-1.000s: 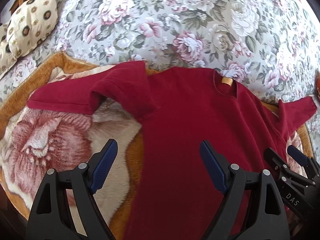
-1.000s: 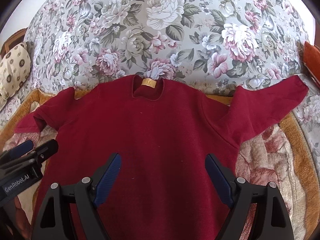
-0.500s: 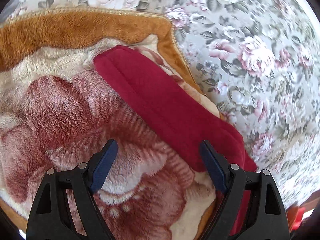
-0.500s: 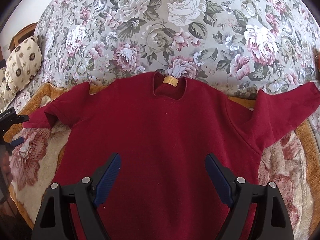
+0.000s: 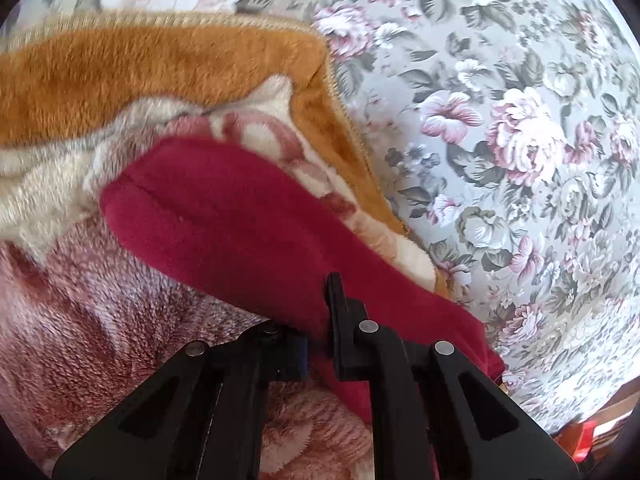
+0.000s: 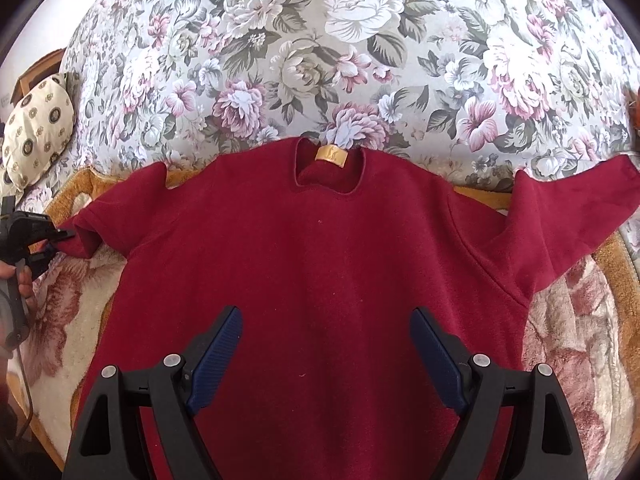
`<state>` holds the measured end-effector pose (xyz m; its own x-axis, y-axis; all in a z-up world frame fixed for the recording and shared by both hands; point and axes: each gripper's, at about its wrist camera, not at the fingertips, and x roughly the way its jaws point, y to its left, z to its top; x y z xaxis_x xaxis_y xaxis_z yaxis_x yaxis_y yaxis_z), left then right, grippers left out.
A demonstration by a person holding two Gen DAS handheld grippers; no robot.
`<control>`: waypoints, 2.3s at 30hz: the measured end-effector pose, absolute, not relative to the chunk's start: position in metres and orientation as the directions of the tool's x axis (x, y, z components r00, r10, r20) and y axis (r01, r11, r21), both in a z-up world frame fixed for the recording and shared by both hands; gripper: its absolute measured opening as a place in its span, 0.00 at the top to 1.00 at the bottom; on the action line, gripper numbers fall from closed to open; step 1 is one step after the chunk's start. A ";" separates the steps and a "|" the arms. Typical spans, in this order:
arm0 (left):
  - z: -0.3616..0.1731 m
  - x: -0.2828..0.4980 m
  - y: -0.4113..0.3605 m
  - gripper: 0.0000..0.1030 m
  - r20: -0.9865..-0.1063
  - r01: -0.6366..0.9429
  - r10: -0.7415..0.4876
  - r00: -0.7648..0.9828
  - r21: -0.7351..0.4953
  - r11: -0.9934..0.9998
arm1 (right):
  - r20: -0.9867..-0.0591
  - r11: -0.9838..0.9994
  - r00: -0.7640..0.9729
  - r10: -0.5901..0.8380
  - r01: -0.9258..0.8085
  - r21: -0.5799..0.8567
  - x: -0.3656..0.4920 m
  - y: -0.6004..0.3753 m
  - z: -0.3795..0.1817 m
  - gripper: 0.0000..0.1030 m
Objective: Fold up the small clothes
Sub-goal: 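Grasp the sleeve cuff nearest the left tool and lift it, then fold the held sleeve across the sweater body and open the left tool, then grasp the other sleeve cuff with the right tool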
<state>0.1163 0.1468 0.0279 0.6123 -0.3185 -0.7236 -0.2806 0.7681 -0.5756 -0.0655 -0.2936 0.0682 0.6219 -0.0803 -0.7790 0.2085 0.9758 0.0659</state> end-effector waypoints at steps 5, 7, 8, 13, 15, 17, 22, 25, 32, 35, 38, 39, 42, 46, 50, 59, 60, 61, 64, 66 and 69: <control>0.119 0.108 0.134 0.95 -0.633 -0.144 -0.307 0.710 -0.558 0.817 | -0.777 0.961 0.625 -0.072 0.253 0.114 -0.068 -0.308 0.072 0.18; 0.155 0.102 0.119 0.95 -0.601 -0.073 -0.333 0.726 -0.550 0.832 | -0.773 0.954 0.631 -0.069 0.269 0.135 -0.070 -0.314 0.075 0.18; 0.170 0.099 0.108 0.95 -0.589 -0.033 -0.350 0.728 -0.541 0.841 | -0.770 0.951 0.634 -0.073 0.277 0.138 -0.071 -0.317 0.076 0.18; 0.205 0.076 0.011 0.95 -0.573 0.175 -0.460 0.678 -0.482 0.859 | -0.755 0.933 0.645 -0.119 0.332 0.137 -0.077 -0.333 0.083 0.18; 0.196 0.074 -0.033 0.95 -0.584 0.234 -0.519 0.624 -0.494 0.837 | -0.751 0.922 0.644 -0.145 0.363 0.134 -0.080 -0.343 0.085 0.18; 0.179 0.070 -0.081 0.95 -0.604 0.285 -0.569 0.558 -0.505 0.815 | -0.747 0.907 0.641 -0.177 0.400 0.128 -0.082 -0.355 0.086 0.18; 0.115 0.047 -0.196 0.95 -0.653 0.371 -0.655 0.380 -0.540 0.755 | -0.747 0.842 0.615 -0.252 0.520 0.143 -0.091 -0.393 0.084 0.18; 0.077 0.031 -0.251 0.95 -0.698 0.413 -0.659 0.280 -0.532 0.739 | -0.753 0.803 0.596 -0.278 0.575 0.158 -0.097 -0.417 0.081 0.18; 0.082 0.007 -0.260 0.76 -0.738 0.521 -0.607 0.294 -0.409 0.749 | -0.761 0.665 0.555 -0.335 0.712 0.226 -0.120 -0.464 0.077 0.18; 0.112 0.004 -0.224 0.31 -0.697 0.529 -0.635 0.333 -0.419 0.738 | -0.759 0.675 0.605 -0.240 0.666 0.317 -0.117 -0.462 0.074 0.18; 0.130 0.001 -0.178 0.23 -0.666 0.491 -0.604 0.438 -0.386 0.781 | -0.749 0.758 0.635 -0.187 0.578 0.301 -0.103 -0.437 0.083 0.18; 0.130 0.001 -0.166 0.23 -0.669 0.479 -0.588 0.454 -0.373 0.795 | -0.744 0.791 0.640 -0.191 0.549 0.269 -0.098 -0.426 0.088 0.18; 0.121 0.006 -0.130 0.23 -0.695 0.401 -0.511 0.505 -0.335 0.852 | -0.723 0.855 0.665 -0.187 0.472 0.214 -0.089 -0.395 0.096 0.18; 0.091 0.019 -0.104 0.23 -0.729 0.297 -0.406 0.551 -0.283 0.912 | -0.723 0.924 0.662 -0.197 0.371 0.088 -0.065 -0.355 0.106 0.18; 0.063 0.035 -0.100 0.23 -0.758 0.252 -0.343 0.555 -0.241 0.937 | -0.697 0.960 0.661 -0.277 0.217 -0.176 -0.027 -0.308 0.106 0.18; 0.036 0.047 -0.095 0.23 -0.821 0.206 -0.258 0.510 -0.175 0.963 | -0.756 0.968 0.606 -0.249 0.189 -0.167 0.018 -0.325 0.086 0.89; 0.036 0.047 -0.094 0.23 -0.822 0.203 -0.257 0.507 -0.176 0.963 | -0.743 0.961 0.615 -0.265 0.231 -0.151 0.004 -0.339 0.092 0.89; 0.036 0.047 -0.094 0.23 -0.823 0.201 -0.259 0.506 -0.180 0.963 | -0.737 0.950 0.609 -0.294 0.273 -0.153 -0.008 -0.350 0.092 0.89; 0.036 0.045 -0.095 0.23 -0.826 0.195 -0.256 0.503 -0.180 0.964 | -0.809 0.920 0.504 -0.302 0.378 -0.108 -0.036 -0.390 0.071 0.75; 0.038 0.040 -0.098 0.23 -0.825 0.201 -0.253 0.505 -0.173 0.964 | -0.843 0.914 0.475 -0.252 0.403 -0.046 -0.050 -0.410 0.060 0.75; 0.046 0.033 -0.100 0.23 -0.807 0.217 -0.263 0.528 -0.172 0.961 | -0.815 0.903 0.542 -0.207 0.426 0.054 -0.068 -0.425 0.072 0.70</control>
<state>0.0325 -0.1000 0.0457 0.5283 -0.2634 -0.8071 0.2171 0.9610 -0.1715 -0.0681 -0.4253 0.0722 0.5418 -0.2068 -0.8147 0.4257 0.9032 0.0538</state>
